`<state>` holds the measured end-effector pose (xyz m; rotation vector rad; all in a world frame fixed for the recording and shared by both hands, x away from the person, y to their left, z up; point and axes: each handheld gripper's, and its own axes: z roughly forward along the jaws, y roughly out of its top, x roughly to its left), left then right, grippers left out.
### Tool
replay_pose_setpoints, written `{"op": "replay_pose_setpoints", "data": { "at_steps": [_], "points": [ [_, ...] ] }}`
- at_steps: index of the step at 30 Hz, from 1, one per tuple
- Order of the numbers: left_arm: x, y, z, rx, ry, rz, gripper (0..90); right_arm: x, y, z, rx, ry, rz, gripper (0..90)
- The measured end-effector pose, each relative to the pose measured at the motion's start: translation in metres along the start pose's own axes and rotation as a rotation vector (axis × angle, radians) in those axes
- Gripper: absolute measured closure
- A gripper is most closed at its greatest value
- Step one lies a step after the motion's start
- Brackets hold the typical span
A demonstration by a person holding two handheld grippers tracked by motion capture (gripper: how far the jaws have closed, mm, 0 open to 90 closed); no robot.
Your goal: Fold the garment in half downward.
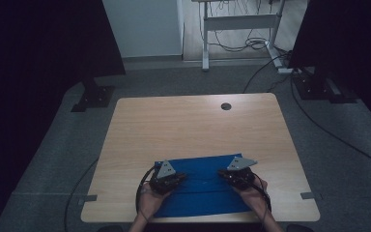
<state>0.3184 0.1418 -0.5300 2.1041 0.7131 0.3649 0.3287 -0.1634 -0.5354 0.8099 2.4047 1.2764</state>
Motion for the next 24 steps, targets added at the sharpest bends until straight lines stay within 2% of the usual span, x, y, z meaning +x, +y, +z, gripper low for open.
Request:
{"op": "replay_pose_setpoints", "data": {
  "at_steps": [9, 17, 24],
  "points": [
    [-0.013, -0.008, -0.013, -0.019, -0.022, -0.012, 85.3, 0.016, -0.006, -0.019, -0.038, 0.056, 0.017, 85.4],
    [-0.026, -0.02, -0.023, -0.026, -0.046, -0.025, 85.2, 0.03, -0.018, -0.034, -0.044, 0.085, 0.02, 85.4],
    [-0.039, -0.034, -0.028, -0.009, -0.069, -0.033, 84.5, 0.039, -0.033, -0.043, -0.035, 0.11, 0.035, 85.3]
  ]
}}
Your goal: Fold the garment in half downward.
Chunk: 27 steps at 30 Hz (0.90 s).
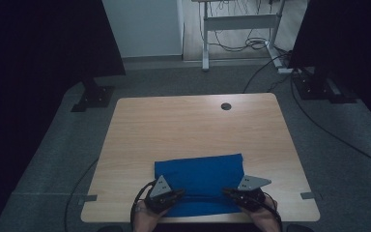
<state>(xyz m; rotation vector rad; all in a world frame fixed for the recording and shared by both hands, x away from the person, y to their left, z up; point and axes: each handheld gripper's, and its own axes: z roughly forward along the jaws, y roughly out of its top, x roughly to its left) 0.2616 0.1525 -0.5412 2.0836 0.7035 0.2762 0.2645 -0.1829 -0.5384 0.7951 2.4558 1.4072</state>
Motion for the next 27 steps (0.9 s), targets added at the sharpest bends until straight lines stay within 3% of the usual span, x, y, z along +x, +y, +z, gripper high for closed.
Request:
{"op": "replay_pose_setpoints", "data": {
  "at_steps": [6, 9, 12, 16, 19, 20, 21, 24, 27],
  "points": [
    [-0.01, -0.008, -0.01, 0.018, -0.044, -0.007, 78.0, 0.008, -0.01, -0.009, 0.0, 0.038, 0.014, 83.0],
    [-0.013, -0.001, -0.023, -0.036, -0.066, -0.001, 72.2, 0.009, -0.008, -0.017, -0.024, 0.035, 0.015, 78.1],
    [-0.009, 0.008, -0.03, -0.074, -0.034, 0.008, 67.4, 0.005, -0.004, -0.02, -0.052, 0.017, 0.02, 74.4],
    [0.008, 0.009, -0.019, -0.038, 0.022, -0.034, 62.4, -0.003, 0.003, -0.016, -0.069, -0.01, 0.028, 67.3],
    [0.012, 0.003, -0.005, 0.022, 0.052, -0.036, 57.5, -0.009, 0.002, -0.002, -0.001, -0.041, 0.031, 57.9],
    [0.012, 0.003, -0.005, 0.022, 0.052, -0.036, 55.7, -0.011, 0.0, 0.003, 0.024, -0.048, 0.031, 55.6],
    [0.011, -0.001, 0.001, 0.064, 0.082, -0.018, 53.7, -0.011, -0.003, 0.008, 0.049, -0.058, 0.024, 53.5],
    [0.008, -0.006, 0.002, 0.091, 0.094, 0.0, 50.4, -0.01, -0.01, 0.017, 0.12, -0.069, -0.003, 46.8],
    [0.005, -0.011, -0.001, 0.113, 0.109, 0.015, 46.5, -0.004, -0.013, 0.016, 0.145, -0.077, -0.048, 42.9]
  ]
}}
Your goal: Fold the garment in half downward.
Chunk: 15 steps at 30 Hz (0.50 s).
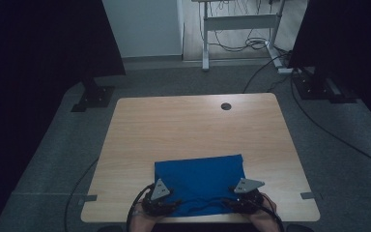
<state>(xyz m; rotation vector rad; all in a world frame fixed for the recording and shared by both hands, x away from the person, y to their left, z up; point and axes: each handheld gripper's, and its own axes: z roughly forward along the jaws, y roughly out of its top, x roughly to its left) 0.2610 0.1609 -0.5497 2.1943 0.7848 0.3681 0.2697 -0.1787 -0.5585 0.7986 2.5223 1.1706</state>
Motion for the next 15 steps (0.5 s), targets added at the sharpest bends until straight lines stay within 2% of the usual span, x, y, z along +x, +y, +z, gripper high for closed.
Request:
{"op": "replay_pose_setpoints", "data": {
  "at_steps": [3, 7, 10, 12, 14, 15],
  "points": [
    [0.0, -0.004, -0.005, -0.013, 0.005, -0.012, 42.6, 0.002, -0.001, -0.004, 0.019, -0.002, -0.019, 39.8],
    [0.006, -0.004, -0.012, -0.044, 0.031, -0.047, 34.0, -0.004, -0.001, -0.009, -0.013, -0.035, 0.001, 31.7],
    [0.01, -0.006, -0.008, -0.019, 0.062, -0.052, 30.1, -0.01, -0.001, -0.01, -0.019, -0.059, 0.012, 28.0],
    [0.01, -0.007, -0.002, 0.005, 0.077, -0.027, 28.8, -0.013, -0.002, -0.008, 0.0, -0.074, 0.008, 26.3],
    [0.011, -0.006, -0.001, 0.005, 0.077, -0.029, 26.7, -0.014, -0.004, -0.005, 0.029, -0.082, -0.001, 24.1],
    [0.011, -0.005, 0.0, 0.008, 0.078, -0.026, 26.5, -0.014, -0.005, -0.005, 0.018, -0.073, 0.016, 23.7]
  ]
}}
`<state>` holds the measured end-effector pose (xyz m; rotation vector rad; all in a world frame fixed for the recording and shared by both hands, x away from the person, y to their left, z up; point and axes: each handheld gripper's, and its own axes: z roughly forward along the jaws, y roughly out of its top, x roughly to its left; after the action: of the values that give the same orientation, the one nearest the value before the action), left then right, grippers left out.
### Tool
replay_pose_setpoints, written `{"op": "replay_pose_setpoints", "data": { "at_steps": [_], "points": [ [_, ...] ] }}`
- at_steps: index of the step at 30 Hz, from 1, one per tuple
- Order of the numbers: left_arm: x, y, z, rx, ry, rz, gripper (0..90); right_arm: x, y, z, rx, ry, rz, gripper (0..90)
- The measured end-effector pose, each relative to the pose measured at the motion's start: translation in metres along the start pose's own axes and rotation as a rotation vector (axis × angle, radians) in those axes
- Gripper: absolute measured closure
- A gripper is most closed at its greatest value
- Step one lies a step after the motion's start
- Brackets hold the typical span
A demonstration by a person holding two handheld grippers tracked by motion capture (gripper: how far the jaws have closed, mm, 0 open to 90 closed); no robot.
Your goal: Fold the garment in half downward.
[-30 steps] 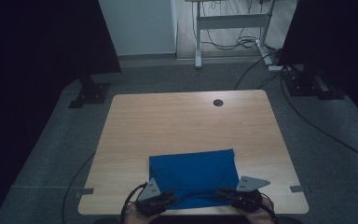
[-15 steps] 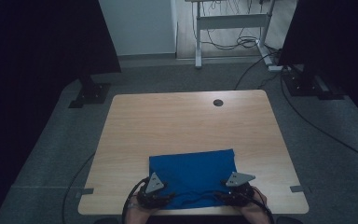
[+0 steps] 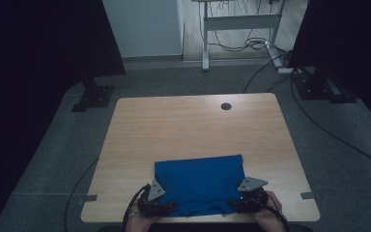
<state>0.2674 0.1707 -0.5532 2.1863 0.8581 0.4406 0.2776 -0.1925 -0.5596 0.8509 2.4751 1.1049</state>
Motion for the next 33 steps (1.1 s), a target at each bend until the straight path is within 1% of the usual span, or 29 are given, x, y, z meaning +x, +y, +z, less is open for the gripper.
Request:
{"op": "replay_pose_setpoints", "data": {
  "at_steps": [6, 13, 18, 27, 33],
  "points": [
    [0.007, 0.002, 0.005, -0.009, -0.011, 0.003, 23.8, -0.001, 0.0, 0.001, 0.0, -0.002, 0.019, 23.1],
    [0.019, 0.01, 0.015, -0.014, -0.031, 0.018, 21.3, -0.004, 0.0, 0.002, -0.009, -0.028, 0.051, 23.2],
    [0.025, 0.017, 0.023, -0.014, -0.038, 0.024, 21.0, -0.011, 0.0, 0.003, -0.017, -0.04, 0.064, 23.2],
    [0.032, 0.026, 0.034, -0.011, -0.044, 0.028, 20.3, -0.026, 0.004, 0.008, -0.01, -0.045, 0.073, 23.3],
    [0.038, 0.031, 0.04, -0.012, -0.046, 0.031, 20.3, -0.034, 0.006, 0.011, -0.019, -0.048, 0.077, 23.4]
  ]
}}
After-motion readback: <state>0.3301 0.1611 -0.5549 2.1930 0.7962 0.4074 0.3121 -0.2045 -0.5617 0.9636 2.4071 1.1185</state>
